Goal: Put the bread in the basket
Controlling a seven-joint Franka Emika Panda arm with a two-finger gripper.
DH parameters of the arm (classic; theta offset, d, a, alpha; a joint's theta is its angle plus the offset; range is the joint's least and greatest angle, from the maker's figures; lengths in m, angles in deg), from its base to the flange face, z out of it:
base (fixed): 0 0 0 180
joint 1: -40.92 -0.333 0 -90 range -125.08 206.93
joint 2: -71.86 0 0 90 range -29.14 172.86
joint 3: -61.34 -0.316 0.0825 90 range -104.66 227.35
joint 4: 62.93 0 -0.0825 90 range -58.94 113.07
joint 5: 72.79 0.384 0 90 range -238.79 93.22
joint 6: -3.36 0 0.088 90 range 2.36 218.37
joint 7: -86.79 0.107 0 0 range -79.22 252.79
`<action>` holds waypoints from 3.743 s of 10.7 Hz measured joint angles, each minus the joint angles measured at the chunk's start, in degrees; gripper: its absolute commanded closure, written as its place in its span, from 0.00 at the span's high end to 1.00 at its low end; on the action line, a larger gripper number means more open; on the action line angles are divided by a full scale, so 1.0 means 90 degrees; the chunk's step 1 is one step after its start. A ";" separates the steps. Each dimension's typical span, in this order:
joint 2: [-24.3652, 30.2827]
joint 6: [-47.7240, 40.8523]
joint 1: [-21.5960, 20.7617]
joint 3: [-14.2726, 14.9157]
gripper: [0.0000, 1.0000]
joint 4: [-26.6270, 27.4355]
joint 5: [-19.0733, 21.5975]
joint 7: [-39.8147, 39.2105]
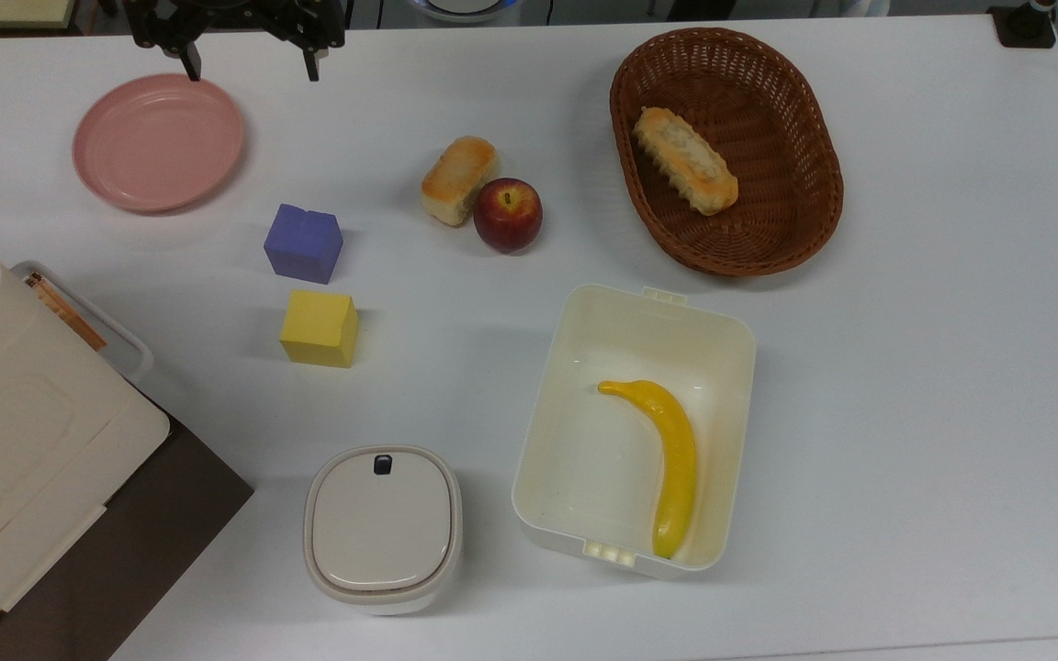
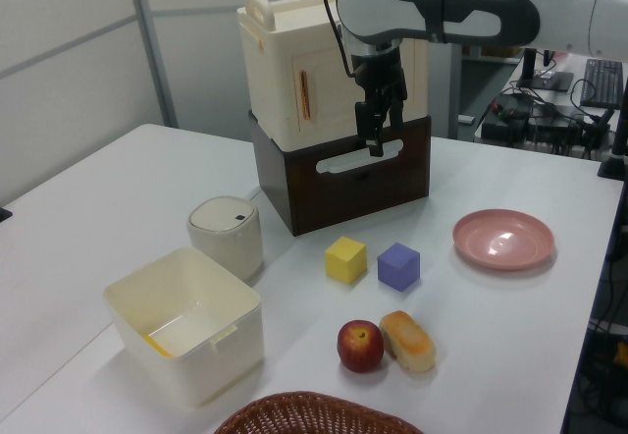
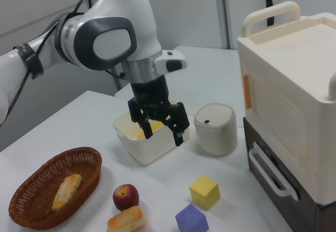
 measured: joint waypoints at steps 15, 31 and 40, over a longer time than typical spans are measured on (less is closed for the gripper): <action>0.0000 0.0000 0.0002 0.0026 1.00 0.0003 0.0005 0.0000; 0.0000 0.0000 -0.0018 0.0039 1.00 0.0003 0.0005 -0.0008; -0.0037 0.0000 -0.0090 -0.0027 1.00 0.0061 0.0043 -0.0342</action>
